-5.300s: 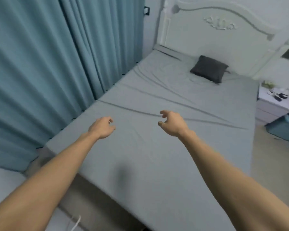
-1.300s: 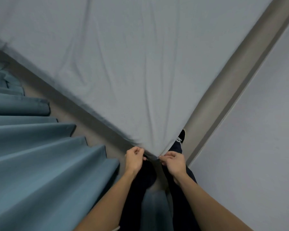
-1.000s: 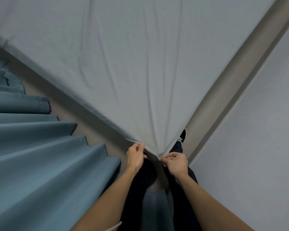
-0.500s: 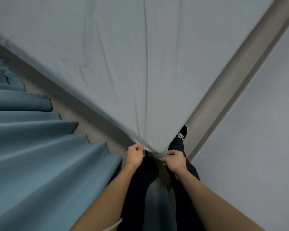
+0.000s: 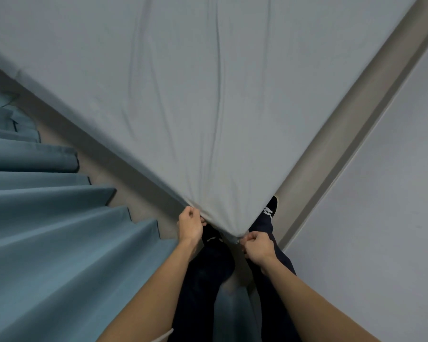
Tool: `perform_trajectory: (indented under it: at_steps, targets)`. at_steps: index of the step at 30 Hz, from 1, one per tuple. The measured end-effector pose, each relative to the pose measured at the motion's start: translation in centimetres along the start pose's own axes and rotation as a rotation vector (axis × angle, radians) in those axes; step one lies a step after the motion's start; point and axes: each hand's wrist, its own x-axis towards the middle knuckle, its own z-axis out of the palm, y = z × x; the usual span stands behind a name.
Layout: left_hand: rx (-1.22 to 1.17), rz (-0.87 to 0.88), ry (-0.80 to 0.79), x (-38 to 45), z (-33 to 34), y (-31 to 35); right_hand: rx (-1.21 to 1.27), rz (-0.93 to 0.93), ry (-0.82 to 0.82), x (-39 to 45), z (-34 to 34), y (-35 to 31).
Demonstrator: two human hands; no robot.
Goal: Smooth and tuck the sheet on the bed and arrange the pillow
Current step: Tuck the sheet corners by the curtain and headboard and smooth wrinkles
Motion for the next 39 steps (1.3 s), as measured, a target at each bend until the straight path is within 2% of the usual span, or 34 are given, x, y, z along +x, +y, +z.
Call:
perform_trajectory:
  at_steps: [2, 4, 6, 9, 11, 14, 17, 20, 22, 25, 27, 30, 36, 39]
  targets:
    - [0.046, -0.048, -0.014, 0.6, -0.5, 0.4, -0.023, 0.002, 0.032, 0.0, -0.3, -0.8]
    - [0.088, -0.109, -0.008, 1.3, -0.9, 1.0, 0.045, -0.007, 0.143, 0.0, -0.9, -1.9]
    - [0.113, -0.120, 0.132, 2.4, -1.8, 2.5, 0.177, -0.075, 0.264, 0.1, -1.8, -3.1]
    - [0.128, -0.051, 0.354, 5.2, -3.8, 5.8, 0.265, -0.247, 0.331, 0.2, -2.7, -5.6]
    - [0.210, -0.020, 0.361, 7.3, -5.0, 7.3, 0.133, -0.338, 0.429, 0.0, -2.8, -7.0]
    - [0.398, -0.011, 0.349, 8.8, -5.8, 7.5, -0.287, -0.532, 0.600, -0.7, -2.6, -9.5]
    - [0.550, 0.062, 0.350, 8.6, -5.9, 7.1, -0.660, -0.785, 0.451, -0.5, -1.6, -12.4]
    - [0.624, 0.103, 0.318, 9.2, -7.0, 6.7, -0.848, -0.885, 0.276, 0.7, -0.4, -15.9]
    - [0.570, 0.068, 0.302, 9.8, -8.0, 6.5, -0.879, -0.889, 0.258, 1.7, 0.1, -18.3]
    - [0.356, -0.012, 0.429, 11.9, -9.9, 8.3, -0.975, -0.906, 0.240, 3.2, 0.5, -21.1]
    - [0.278, -0.012, 0.445, 14.1, -11.0, 10.8, -1.080, -0.942, 0.192, 3.9, 0.8, -22.2]
    - [0.390, -0.005, 0.430, 16.7, -12.3, 12.8, -1.152, -0.915, 0.119, 4.8, 1.1, -23.1]
    - [0.753, 0.125, 0.465, 16.5, -13.3, 11.9, -1.176, -0.863, 0.066, 5.2, 1.1, -23.8]
    - [0.730, -0.017, 0.484, 16.6, -14.1, 12.3, -1.166, -0.861, 0.051, 5.0, 1.0, -24.1]
